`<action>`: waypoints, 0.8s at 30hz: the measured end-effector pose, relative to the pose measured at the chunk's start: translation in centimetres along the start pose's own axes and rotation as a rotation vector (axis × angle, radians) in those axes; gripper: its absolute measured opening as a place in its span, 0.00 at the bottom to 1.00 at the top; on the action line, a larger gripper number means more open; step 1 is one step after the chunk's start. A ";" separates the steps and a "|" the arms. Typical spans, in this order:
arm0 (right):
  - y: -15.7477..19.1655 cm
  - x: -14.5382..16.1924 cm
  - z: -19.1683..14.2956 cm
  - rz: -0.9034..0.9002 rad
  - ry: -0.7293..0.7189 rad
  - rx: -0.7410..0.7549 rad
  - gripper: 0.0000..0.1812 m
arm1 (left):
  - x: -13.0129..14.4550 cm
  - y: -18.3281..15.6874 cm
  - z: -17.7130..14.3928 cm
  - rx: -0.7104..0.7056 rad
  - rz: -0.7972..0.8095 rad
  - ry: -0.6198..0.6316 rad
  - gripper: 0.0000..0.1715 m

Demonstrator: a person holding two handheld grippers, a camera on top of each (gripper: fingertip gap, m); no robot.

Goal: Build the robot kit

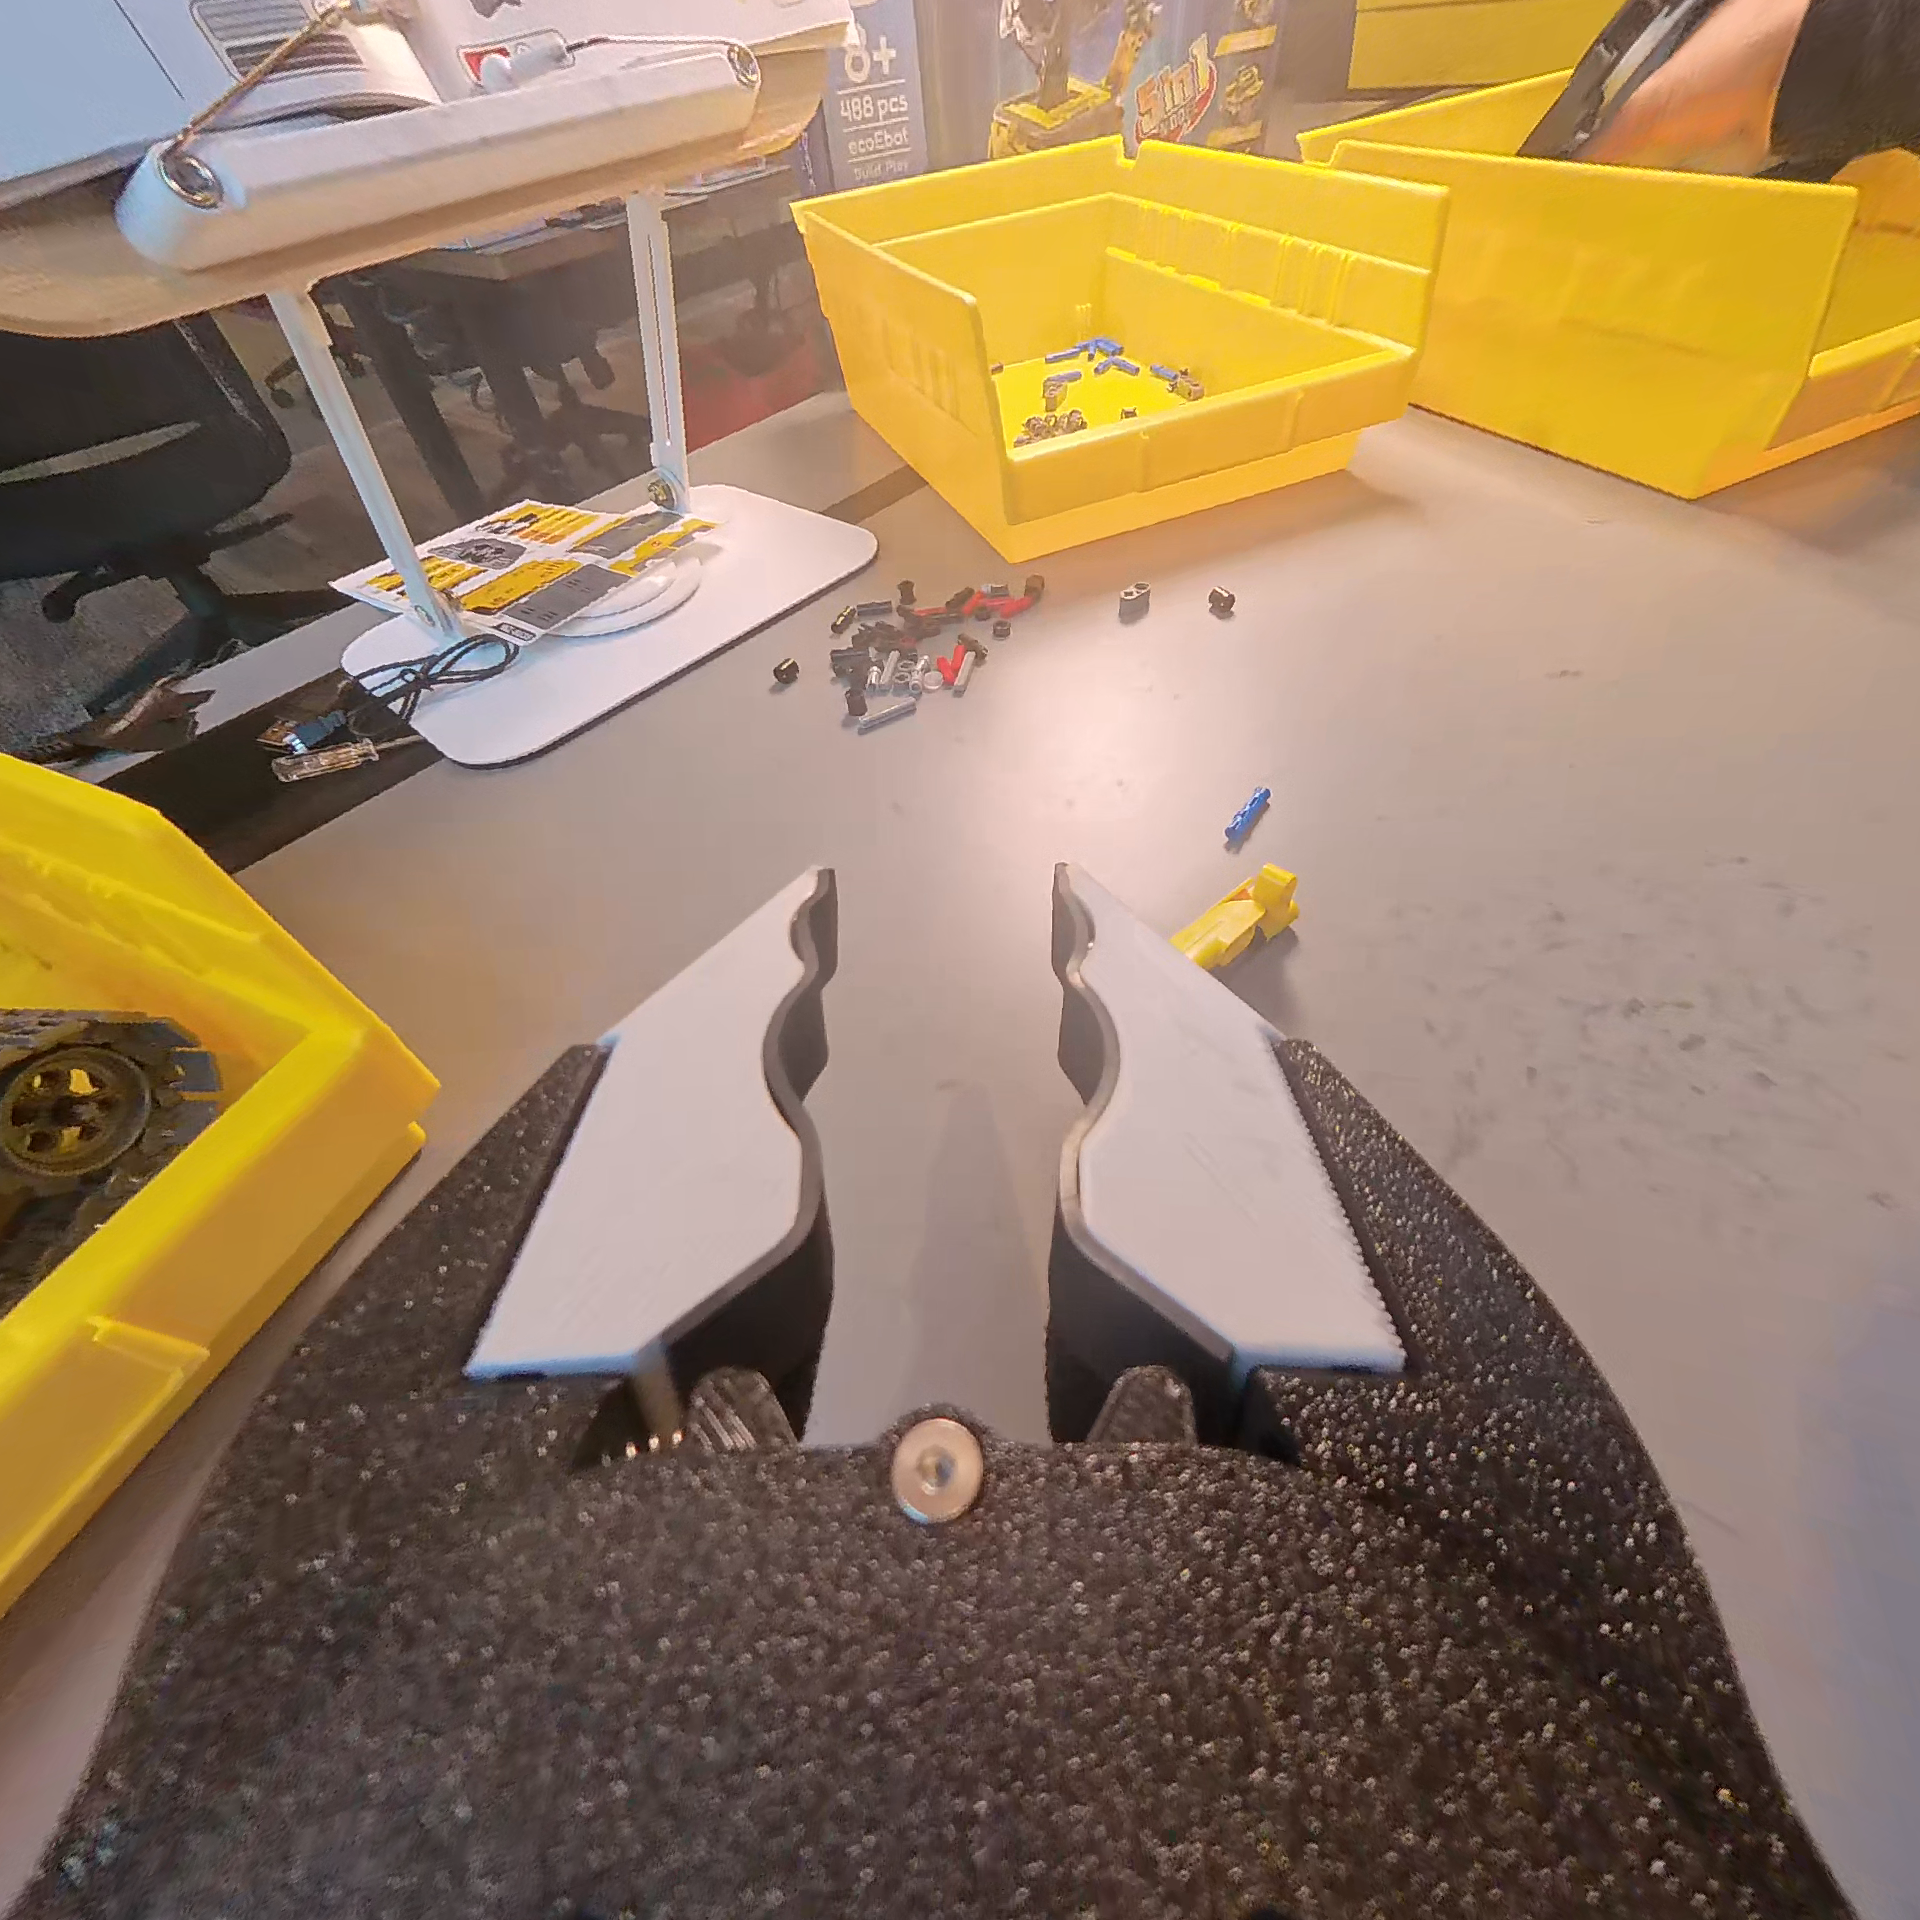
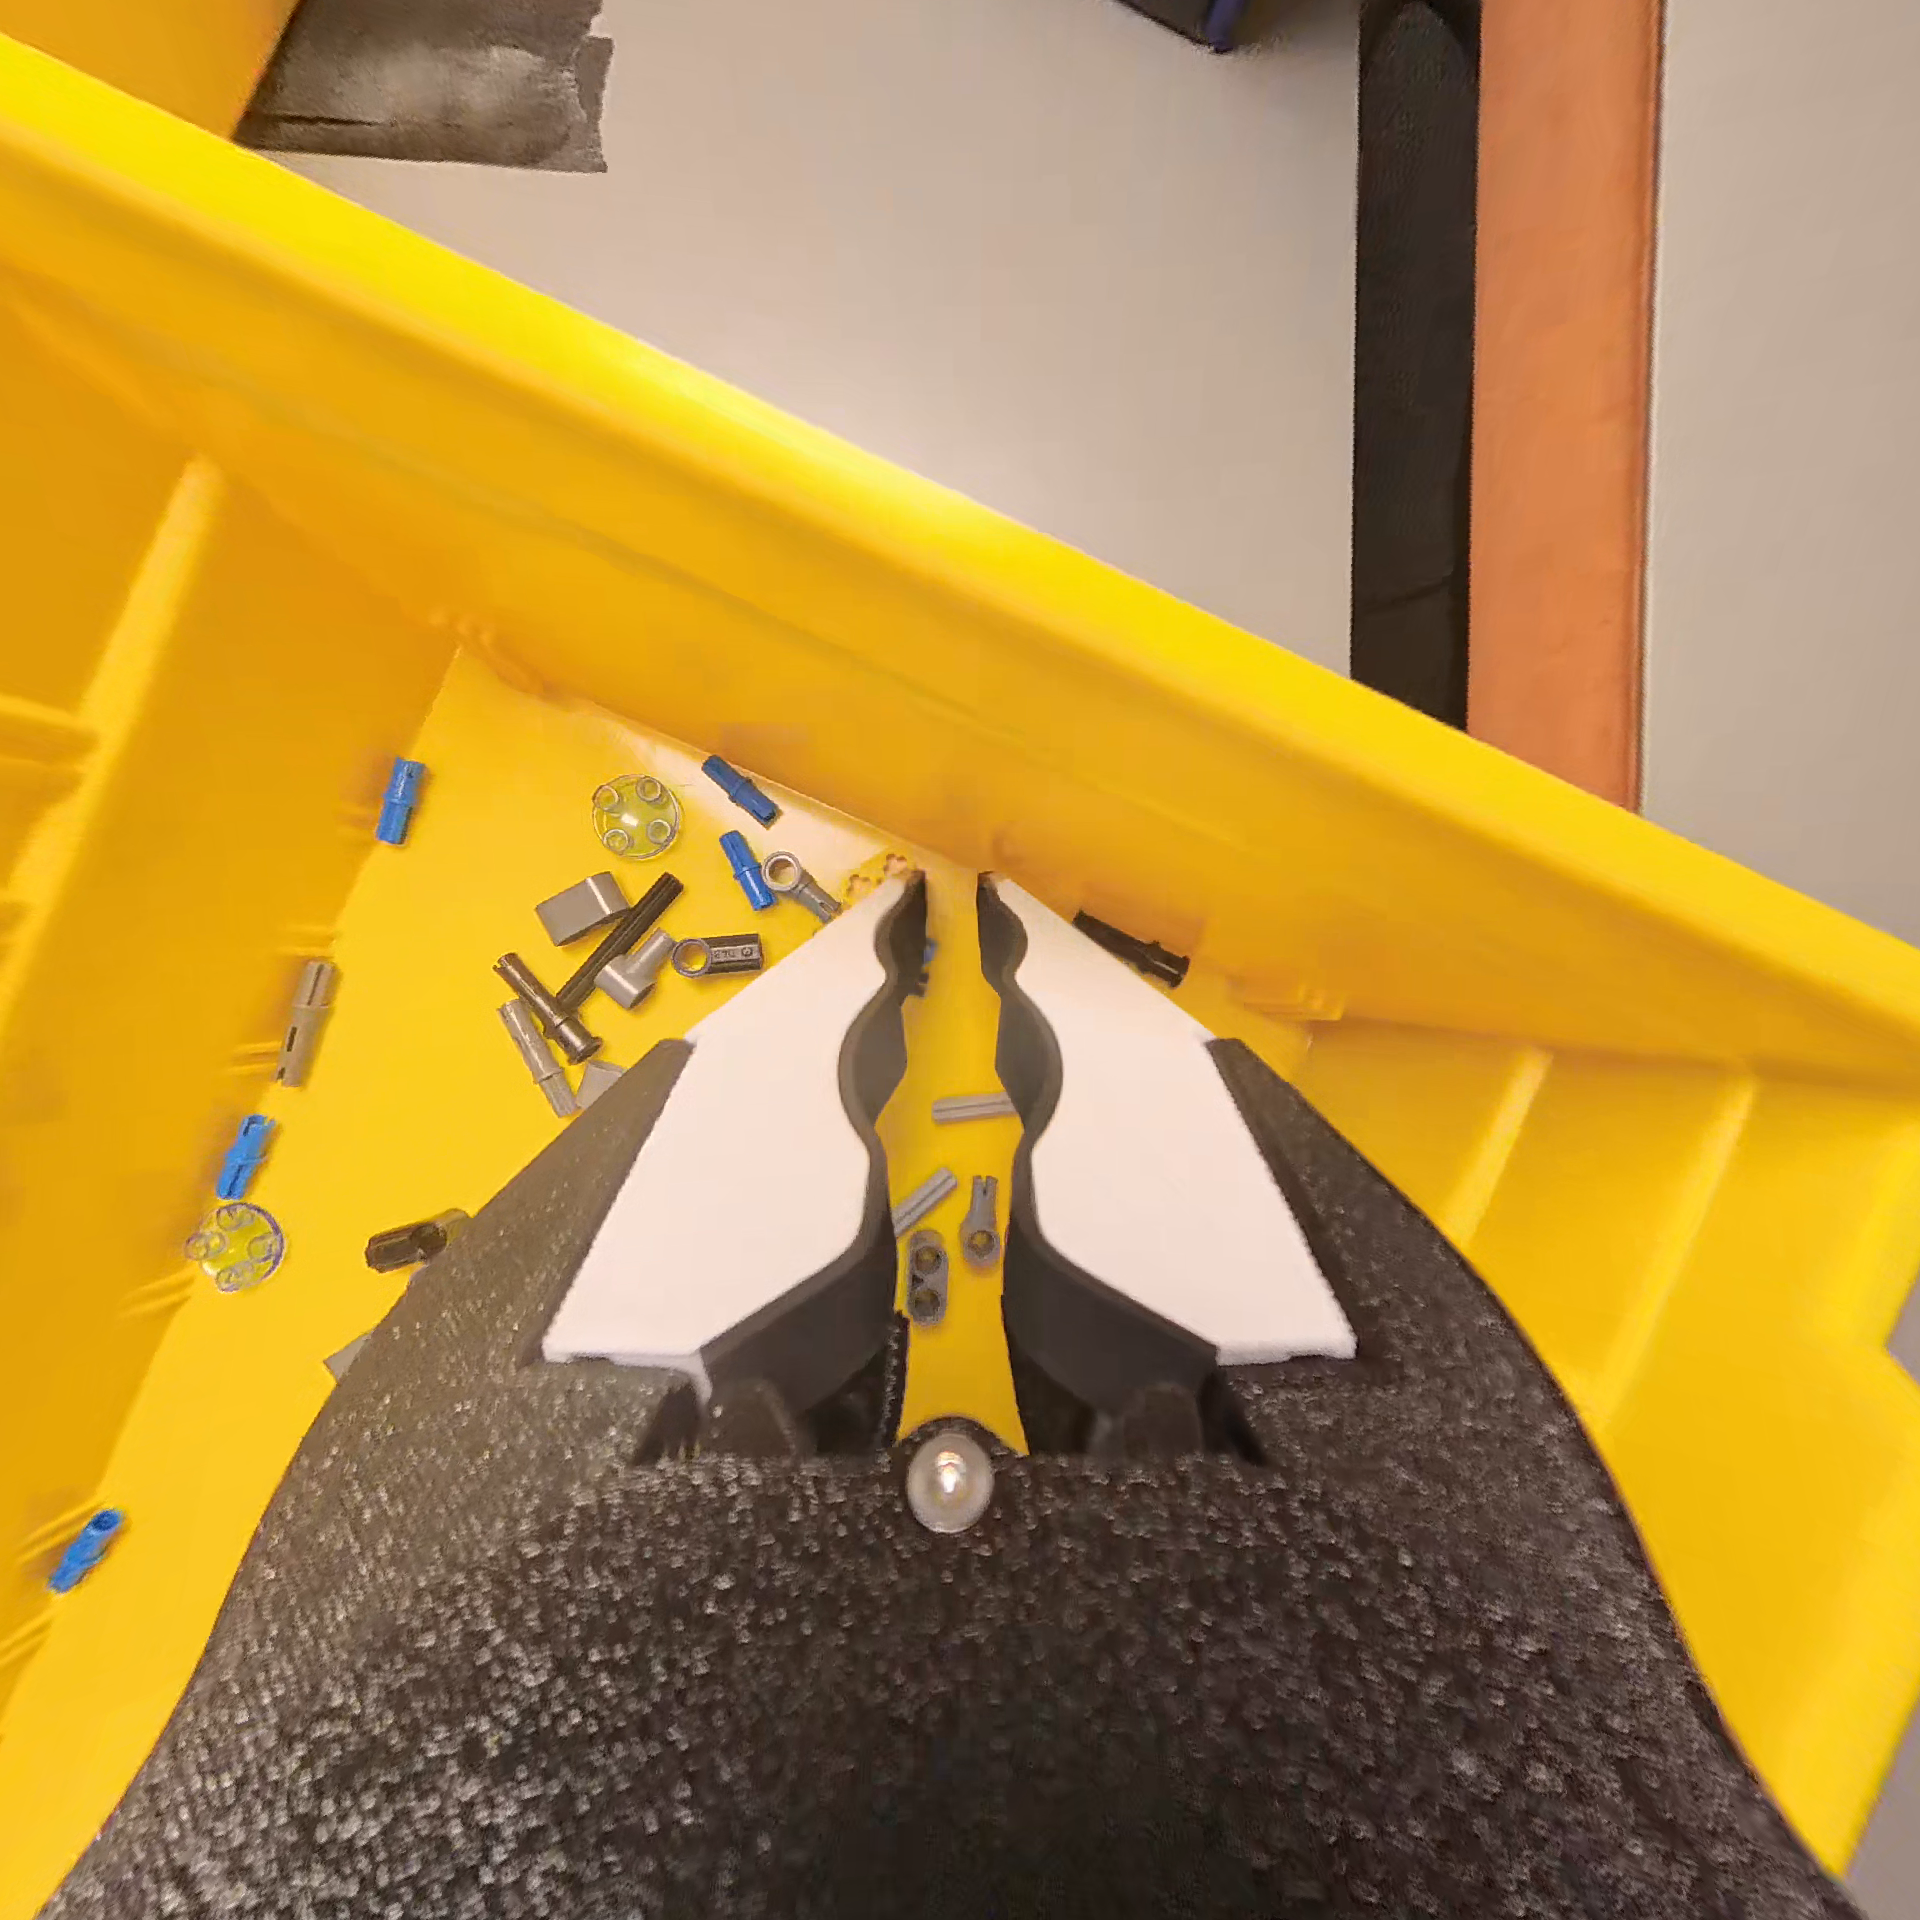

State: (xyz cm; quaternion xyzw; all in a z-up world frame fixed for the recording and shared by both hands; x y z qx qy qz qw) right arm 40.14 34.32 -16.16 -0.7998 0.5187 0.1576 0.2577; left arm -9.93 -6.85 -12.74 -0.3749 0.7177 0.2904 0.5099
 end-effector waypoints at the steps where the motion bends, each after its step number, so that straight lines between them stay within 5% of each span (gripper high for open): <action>1: -0.1 0.0 0.0 0.024 -0.002 -0.008 0.06 | 0.0 0.0 0.0 0.001 -0.002 -0.001 0.24; 24: 1.3 1.4 -1.1 0.032 0.019 -0.127 0.10 | 0.1 -0.1 0.1 0.012 0.007 0.009 0.23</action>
Point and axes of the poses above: each gripper's, where its closed fingertips meet, z out along the fingers, x out of its underside, y = z × x across the jaws, the point moved 5 cm from there along -z, back along the fingers, and after that the axes turned 12 degrees about x, right-handed, at the moved point
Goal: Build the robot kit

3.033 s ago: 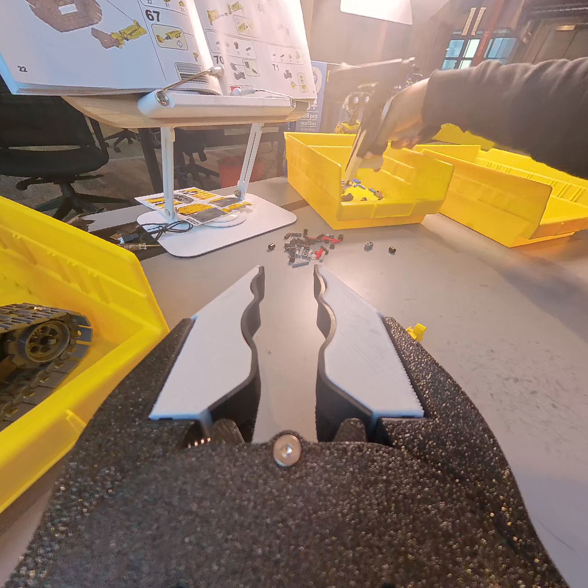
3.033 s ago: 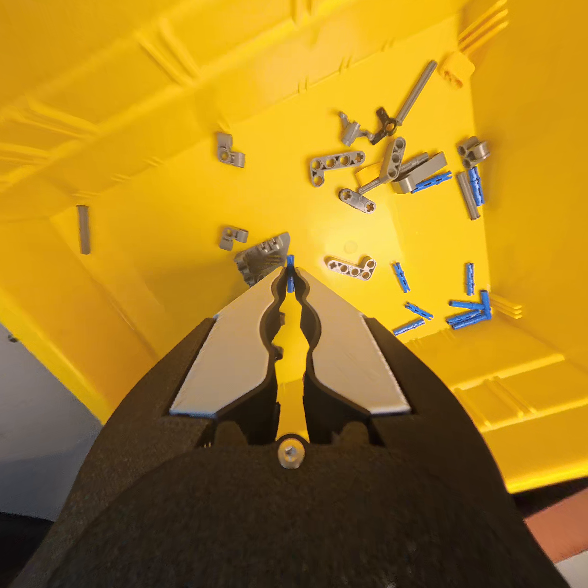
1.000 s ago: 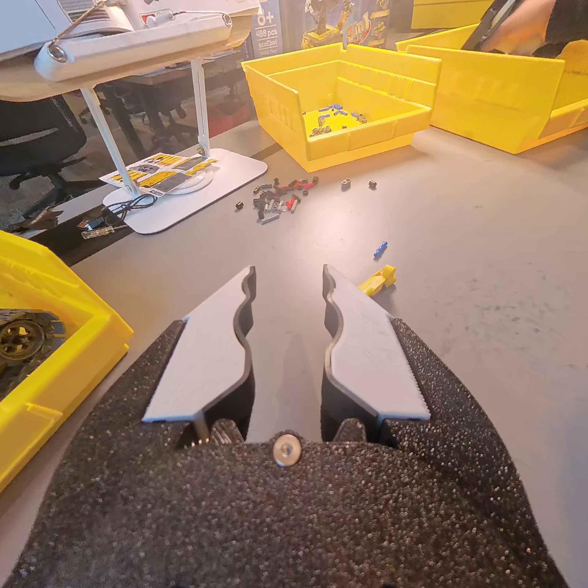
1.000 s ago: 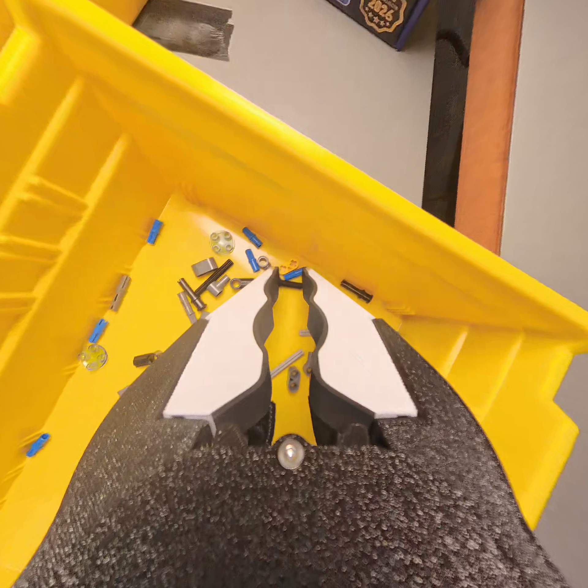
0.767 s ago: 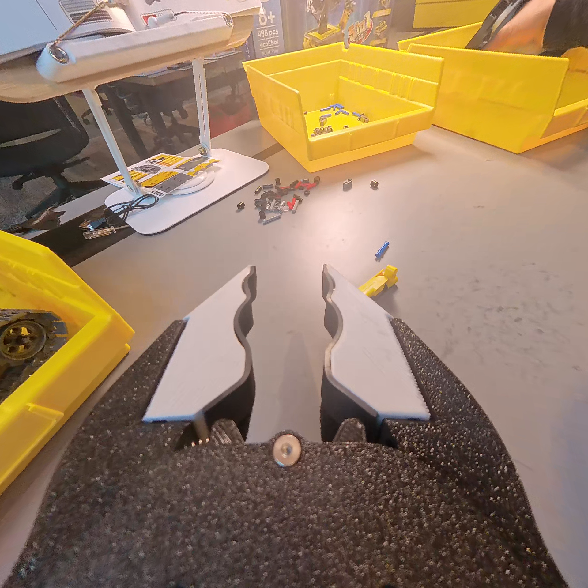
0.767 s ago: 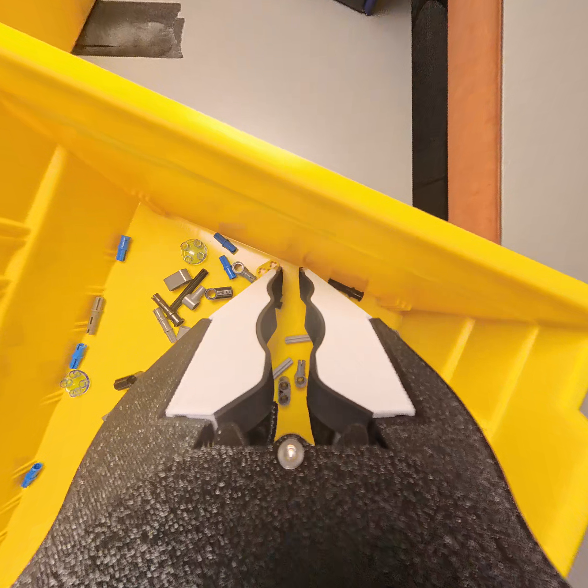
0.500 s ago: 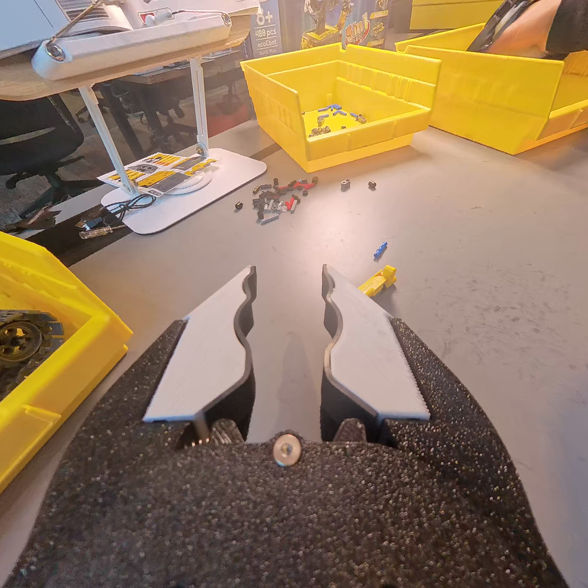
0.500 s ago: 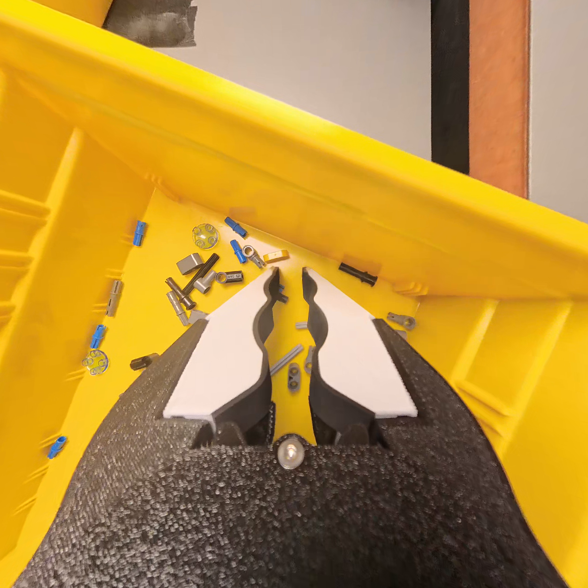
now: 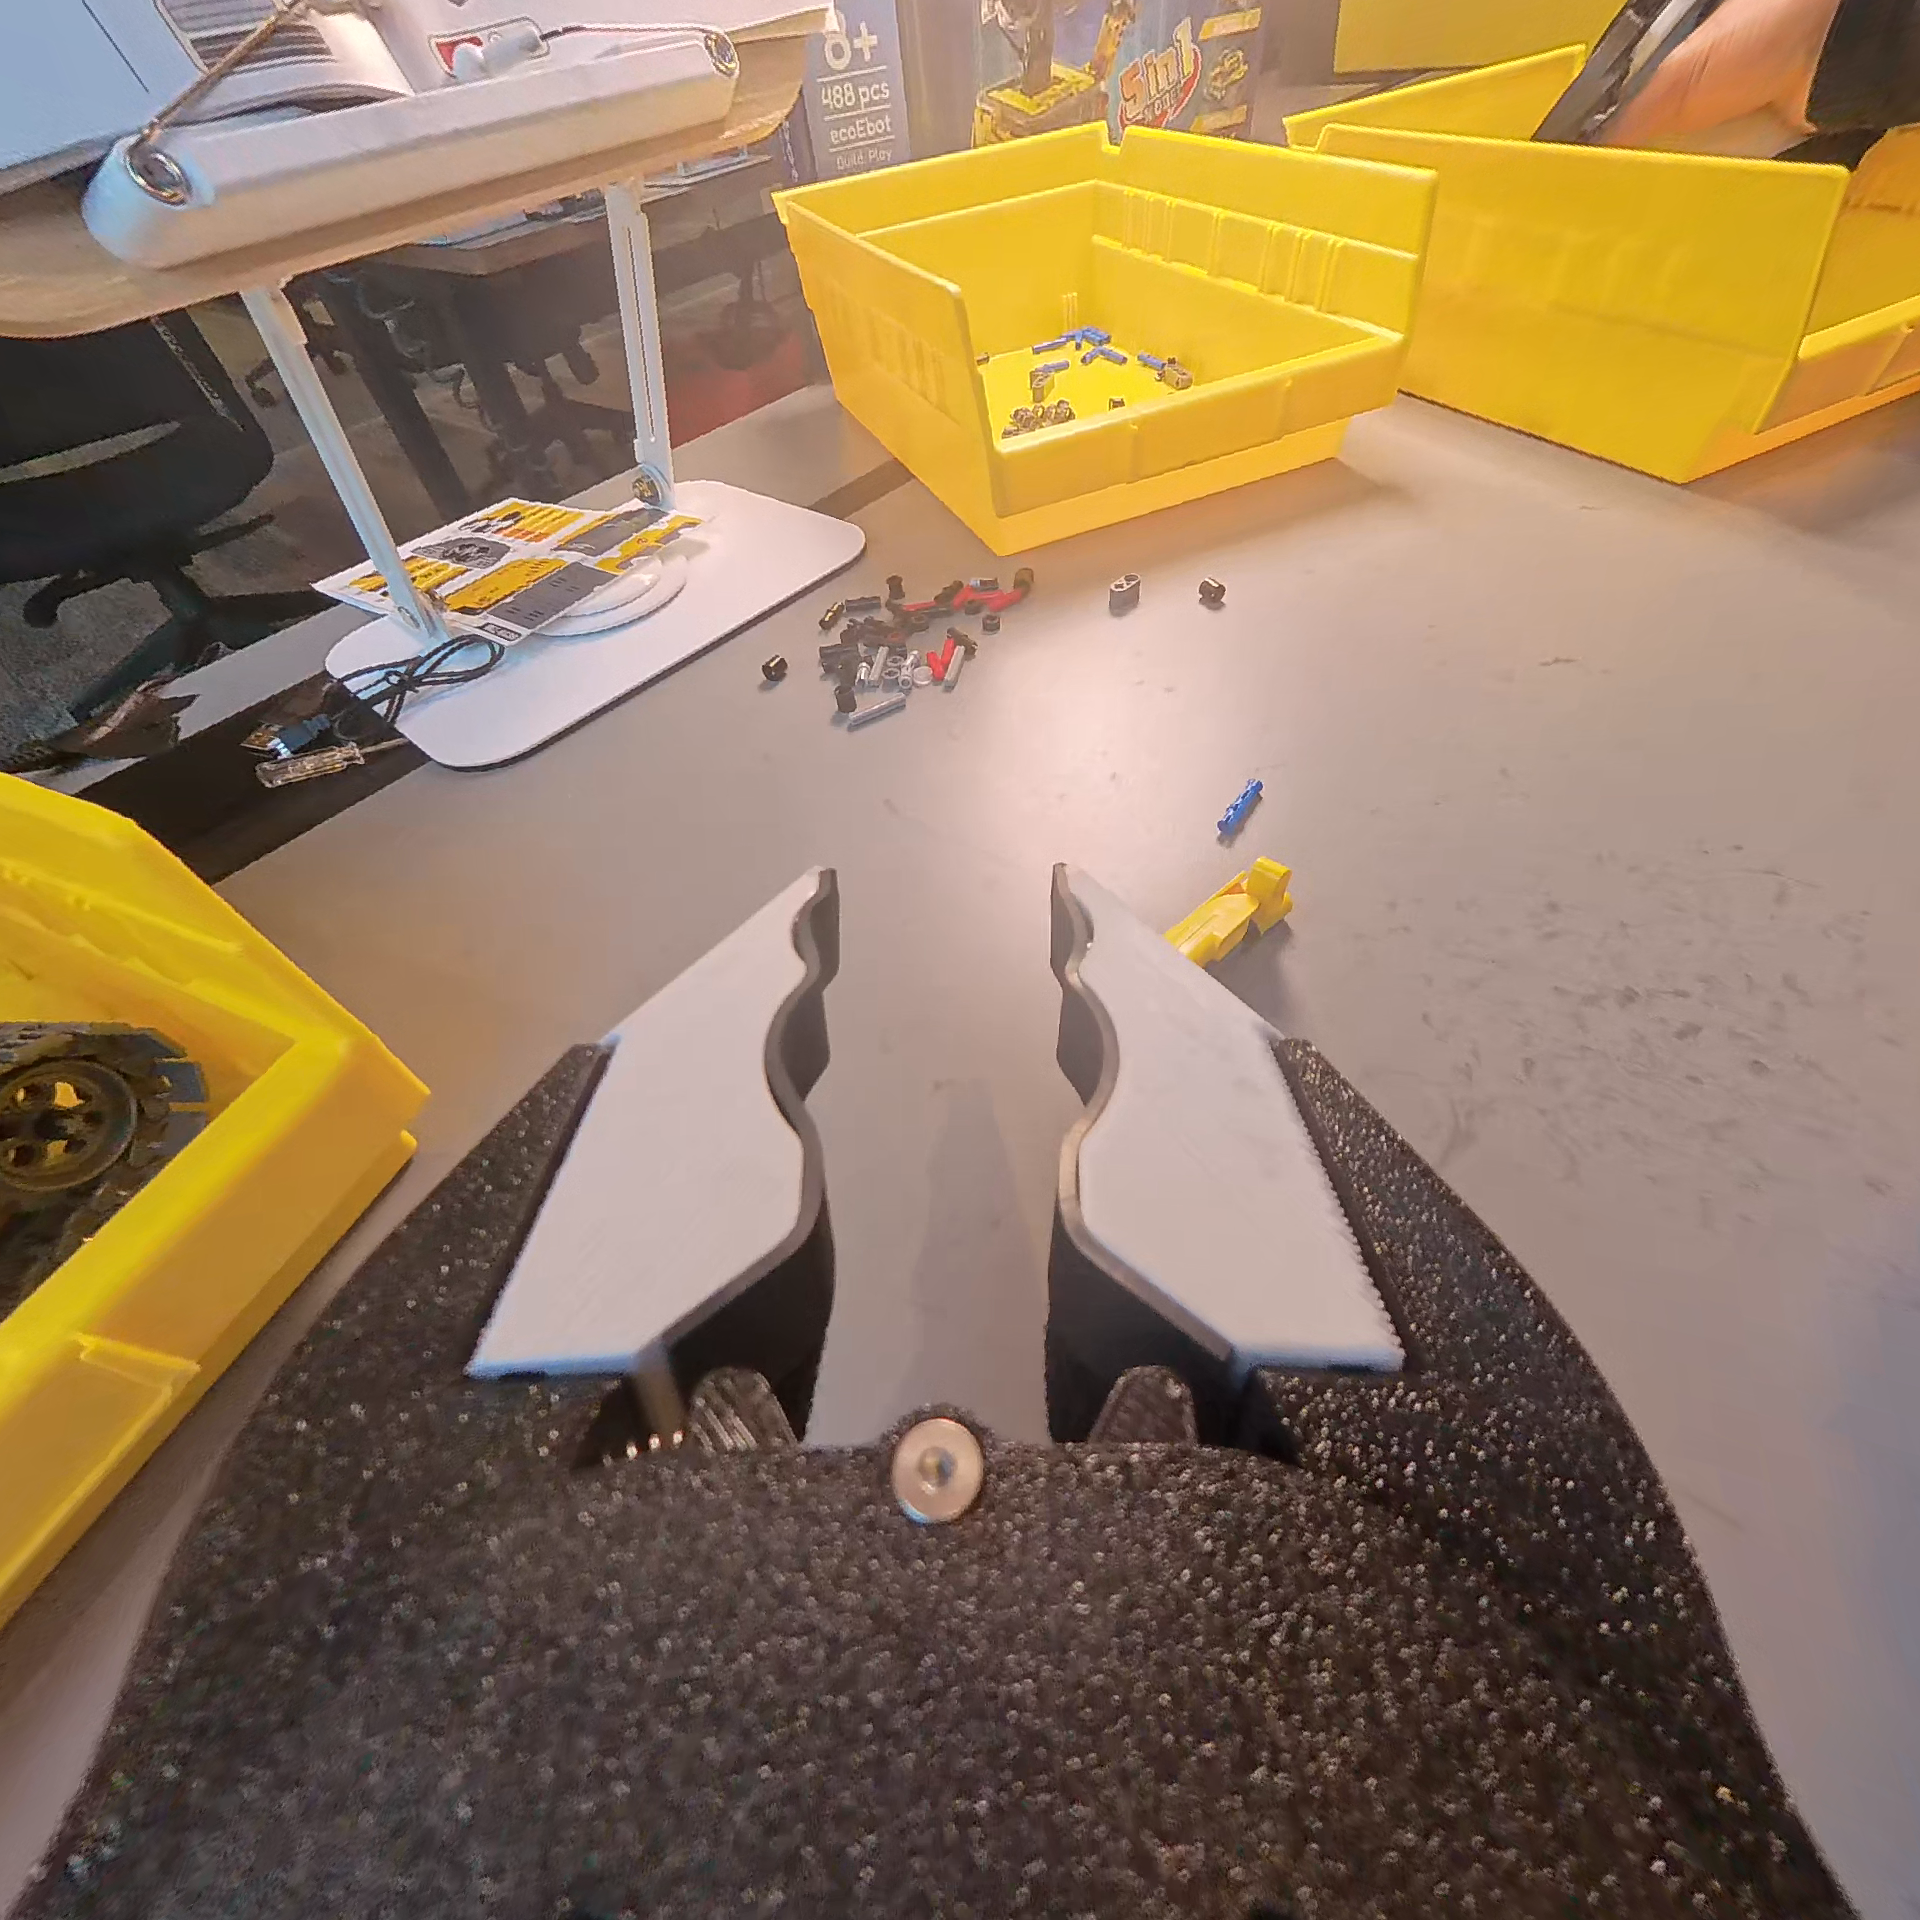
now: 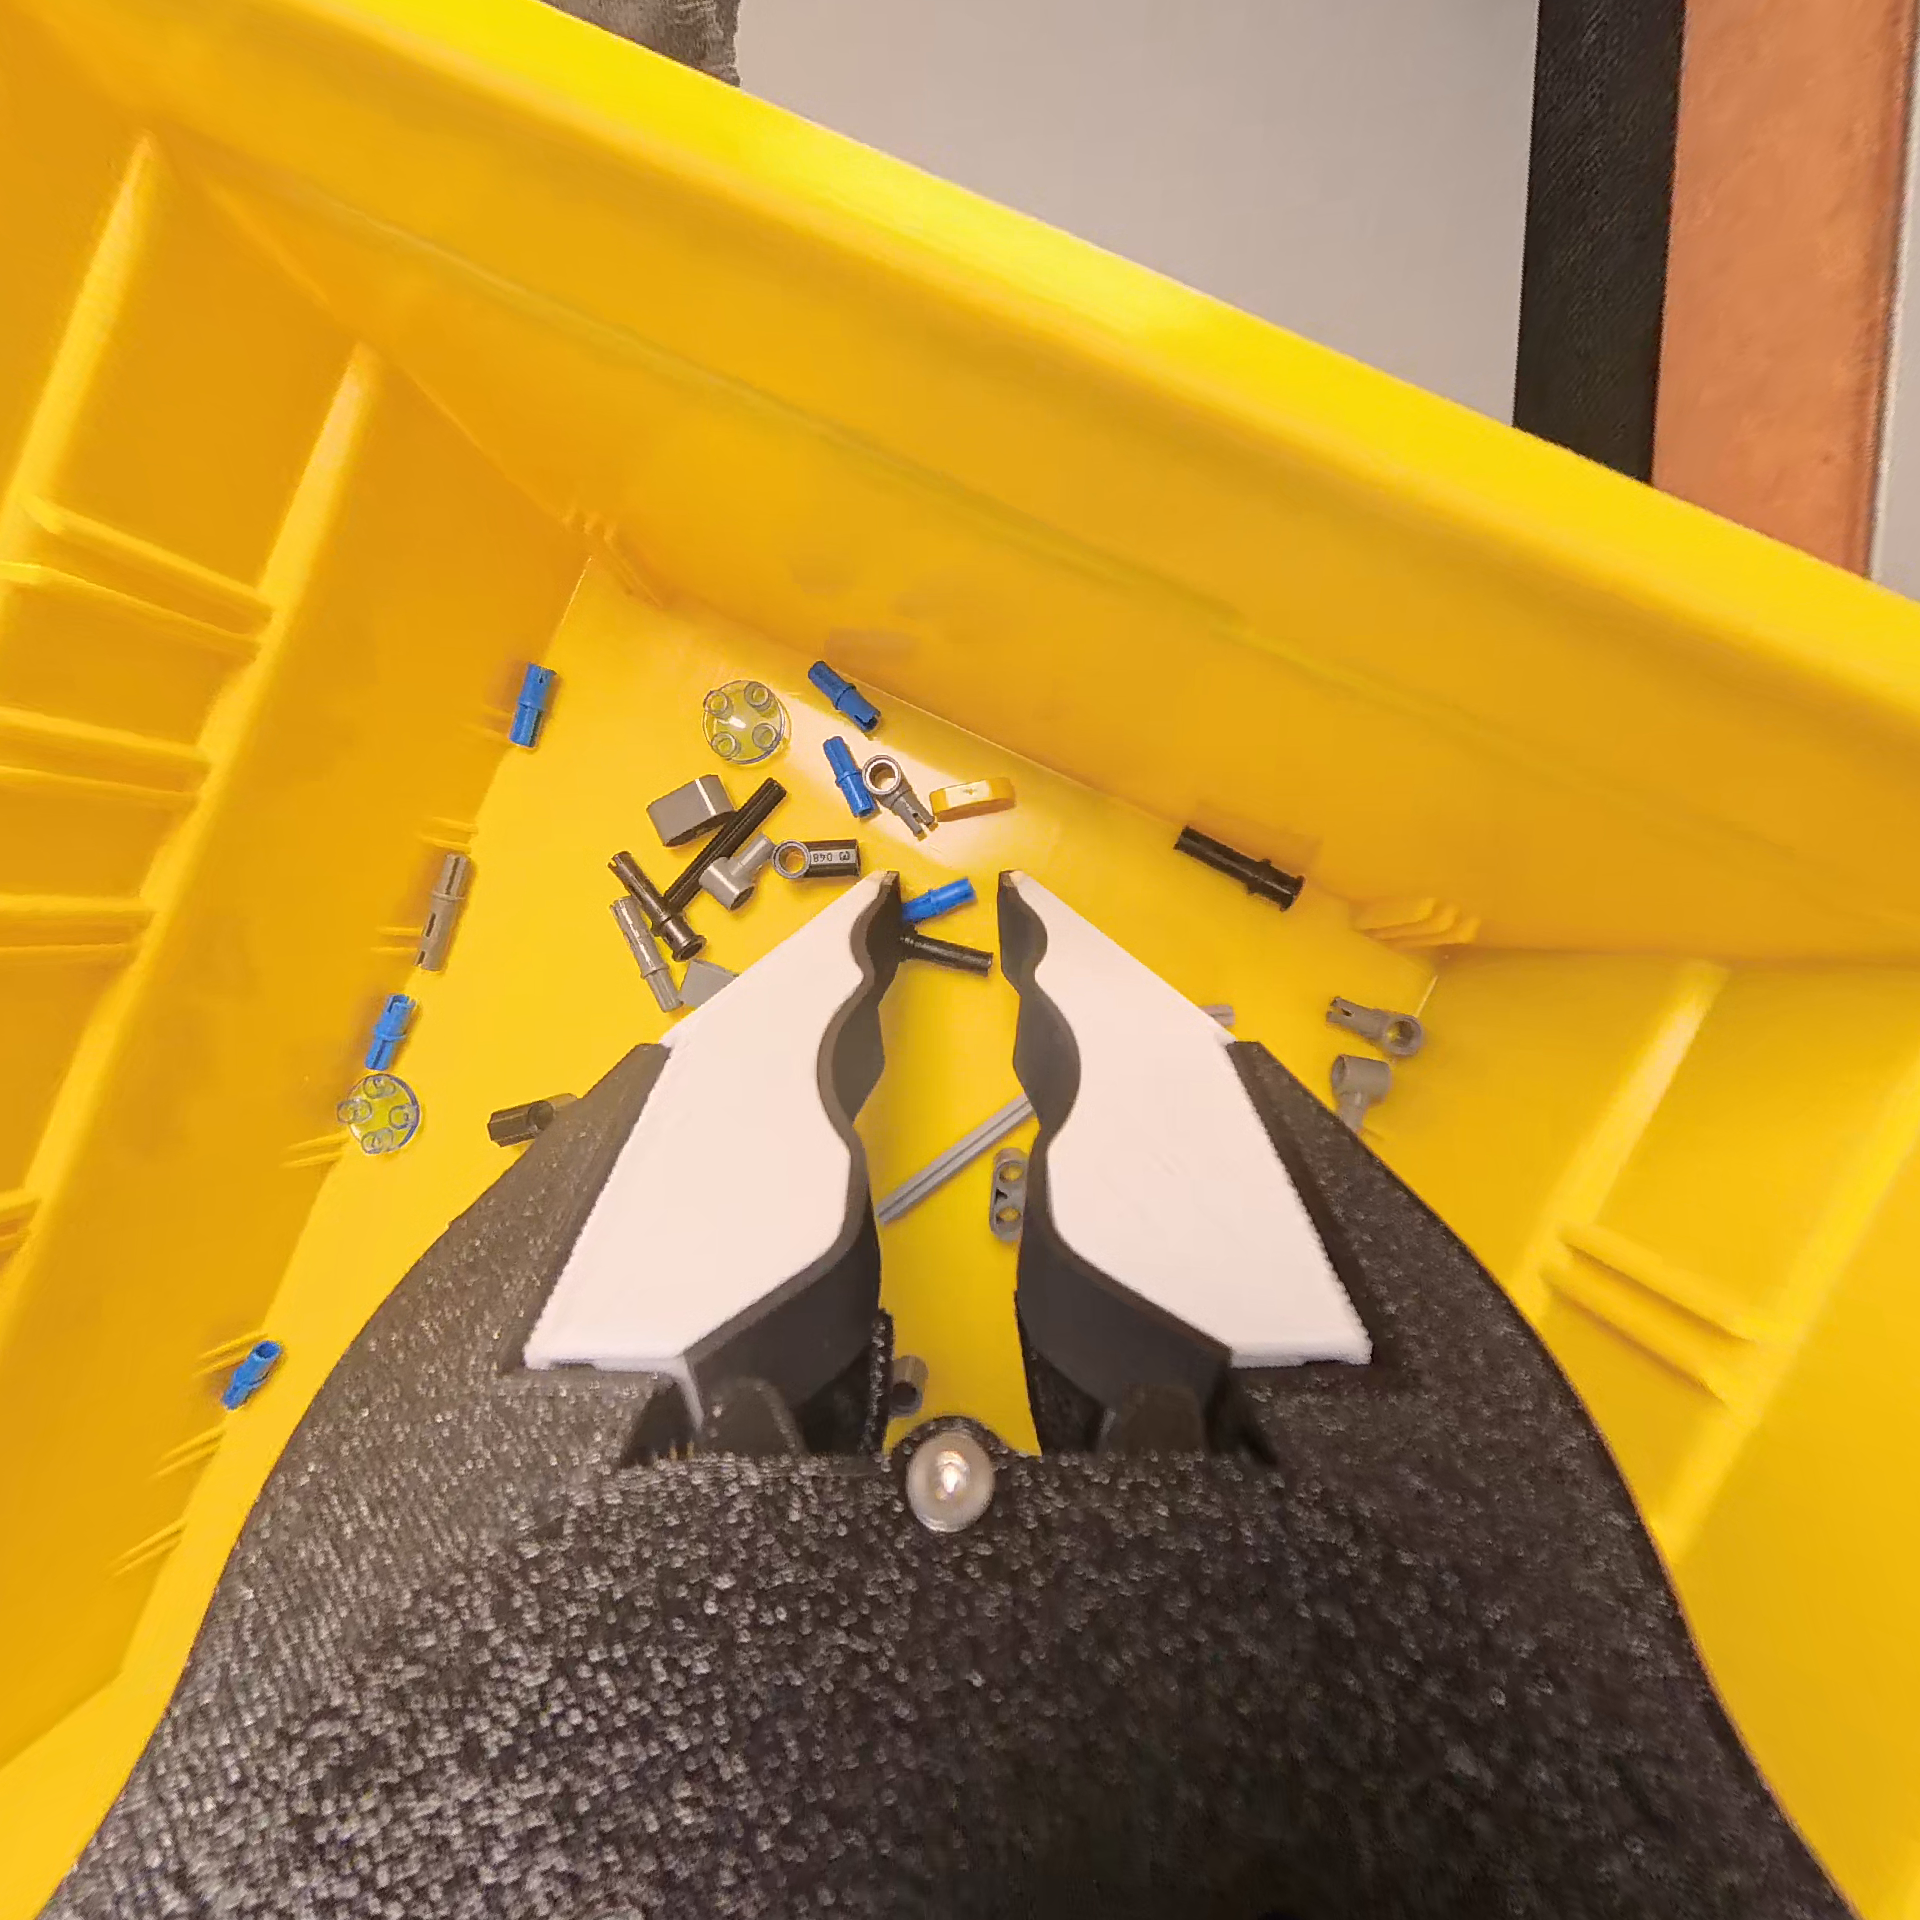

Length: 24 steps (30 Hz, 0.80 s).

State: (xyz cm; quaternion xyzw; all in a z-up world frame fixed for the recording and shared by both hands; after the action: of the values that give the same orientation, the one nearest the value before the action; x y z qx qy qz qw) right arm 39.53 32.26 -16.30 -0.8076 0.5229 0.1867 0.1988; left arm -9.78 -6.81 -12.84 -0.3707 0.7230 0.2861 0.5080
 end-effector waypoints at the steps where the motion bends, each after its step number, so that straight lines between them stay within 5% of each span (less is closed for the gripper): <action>1: -0.1 0.0 0.0 -0.005 0.002 0.009 0.09 | 0.0 0.0 0.0 0.000 0.001 0.000 0.23; 16: 0.6 -0.7 -2.0 -0.048 -0.074 0.006 0.02 | 0.0 -0.2 0.0 0.012 0.010 0.001 0.23; 20: 4.4 -4.6 -10.1 -0.117 -0.411 -0.074 0.02 | 0.0 -0.1 0.0 0.008 0.002 -0.003 0.23; 24: 15.0 -4.4 -19.7 -0.413 -0.650 -0.295 0.02 | 0.0 0.0 -0.1 0.012 -0.006 -0.002 0.23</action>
State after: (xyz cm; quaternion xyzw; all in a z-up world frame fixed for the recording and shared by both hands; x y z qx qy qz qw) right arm 25.87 19.89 0.78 -0.8145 0.2273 0.4612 0.2688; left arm -9.86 -6.85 -12.83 -0.3696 0.7231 0.2808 0.5116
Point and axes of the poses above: each gripper's, where its closed fingertips meet, z out along the fingers, x out of its underside, y = z × x across the jaws, the point moved 5 cm from there along -z, back along the fingers, and after that the axes turned 12 degrees about x, right-handed, at the moved point
